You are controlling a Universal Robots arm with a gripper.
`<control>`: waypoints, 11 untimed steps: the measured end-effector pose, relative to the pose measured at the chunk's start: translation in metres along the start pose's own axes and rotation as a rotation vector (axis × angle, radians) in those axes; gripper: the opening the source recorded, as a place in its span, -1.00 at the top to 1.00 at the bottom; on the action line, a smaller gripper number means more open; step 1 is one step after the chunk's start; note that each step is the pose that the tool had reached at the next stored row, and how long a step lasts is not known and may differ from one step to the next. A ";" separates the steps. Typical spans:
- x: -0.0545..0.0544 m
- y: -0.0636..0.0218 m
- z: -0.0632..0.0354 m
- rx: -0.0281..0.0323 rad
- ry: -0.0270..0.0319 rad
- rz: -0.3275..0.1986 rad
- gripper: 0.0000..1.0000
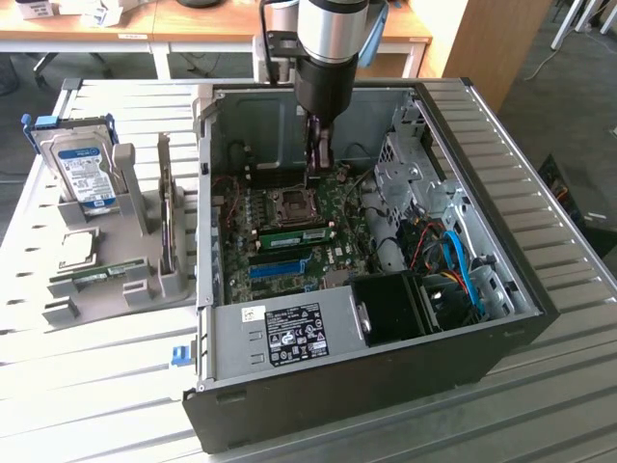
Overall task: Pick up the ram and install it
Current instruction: 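Press down the ram until it locks into place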
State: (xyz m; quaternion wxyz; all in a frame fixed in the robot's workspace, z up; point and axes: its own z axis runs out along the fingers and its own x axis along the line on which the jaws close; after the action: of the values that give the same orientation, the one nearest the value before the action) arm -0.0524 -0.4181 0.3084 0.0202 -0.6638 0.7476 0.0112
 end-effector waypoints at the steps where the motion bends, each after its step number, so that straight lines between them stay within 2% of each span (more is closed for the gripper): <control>1: 0.000 0.0000 0.0000 0.0003 0.0000 0.007 0.79; 11: 0.000 0.0000 0.0000 0.0040 0.0009 0.089 0.79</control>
State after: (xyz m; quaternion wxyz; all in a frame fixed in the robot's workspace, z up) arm -0.0524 -0.4181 0.3083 0.0207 -0.6300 0.7763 0.0103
